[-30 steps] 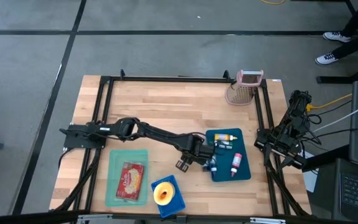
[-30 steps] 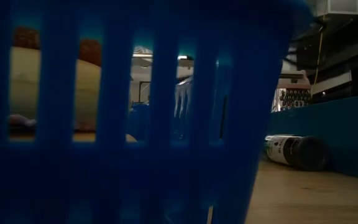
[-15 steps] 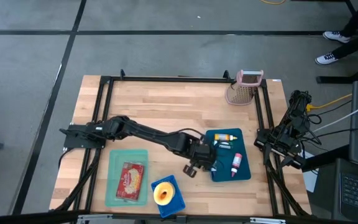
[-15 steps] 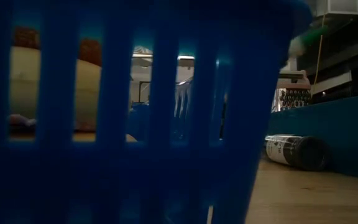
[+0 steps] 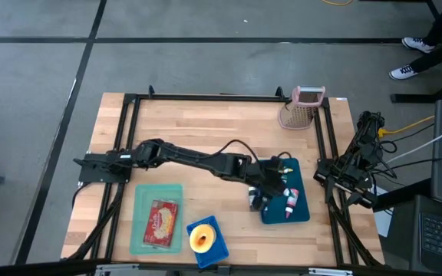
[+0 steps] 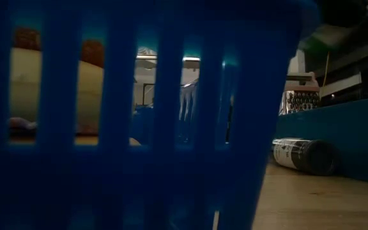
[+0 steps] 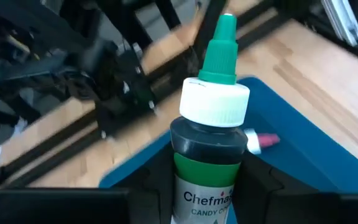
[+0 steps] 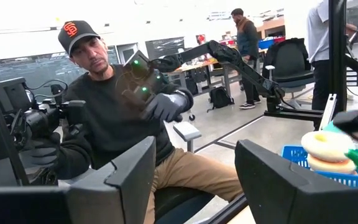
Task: Pick & Place Food Item
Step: Put the green food coloring bottle into the dark blue bin, then put the black food coloring bottle into the dark blue bin
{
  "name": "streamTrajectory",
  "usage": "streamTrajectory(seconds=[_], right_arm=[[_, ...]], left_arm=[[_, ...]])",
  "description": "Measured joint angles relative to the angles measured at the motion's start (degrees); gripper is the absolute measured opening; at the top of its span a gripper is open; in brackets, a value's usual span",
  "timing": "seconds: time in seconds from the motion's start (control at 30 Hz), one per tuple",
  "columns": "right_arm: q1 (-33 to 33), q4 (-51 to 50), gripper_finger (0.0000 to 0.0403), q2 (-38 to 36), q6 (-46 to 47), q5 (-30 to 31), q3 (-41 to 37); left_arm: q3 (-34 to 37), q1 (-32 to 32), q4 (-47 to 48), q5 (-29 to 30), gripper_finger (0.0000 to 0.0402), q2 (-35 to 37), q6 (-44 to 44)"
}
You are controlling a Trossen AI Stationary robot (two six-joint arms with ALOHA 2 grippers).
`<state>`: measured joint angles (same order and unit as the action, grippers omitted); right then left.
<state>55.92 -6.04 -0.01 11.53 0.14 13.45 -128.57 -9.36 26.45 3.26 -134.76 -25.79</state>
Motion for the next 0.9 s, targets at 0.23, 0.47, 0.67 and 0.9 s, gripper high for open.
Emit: streamTrajectory(seconds=[0.23,0.47,0.67,0.9], right_arm=[[0.0,-0.3,0.0217,0.0,0.0,-0.7,0.0],[0.0,-0.4,0.0217,0.0,0.3,-1.1,0.0],[0.0,-0.4,0.0217,0.0,0.5,-1.1,0.0],[0.0,-0.4,0.0217,0.0,0.8,-1.1,0.0]], left_arm=[[0.0,1.7,-2.8,-4.2,0.0117,-3.0,1.0],[0.0,1.6,-2.7,-3.5,0.0156,-4.7,1.7],[0.0,1.5,-3.2,-3.3,0.0209,-4.8,3.6],[0.0,1.1,-1.3,-3.3,0.023,-4.3,5.9]])
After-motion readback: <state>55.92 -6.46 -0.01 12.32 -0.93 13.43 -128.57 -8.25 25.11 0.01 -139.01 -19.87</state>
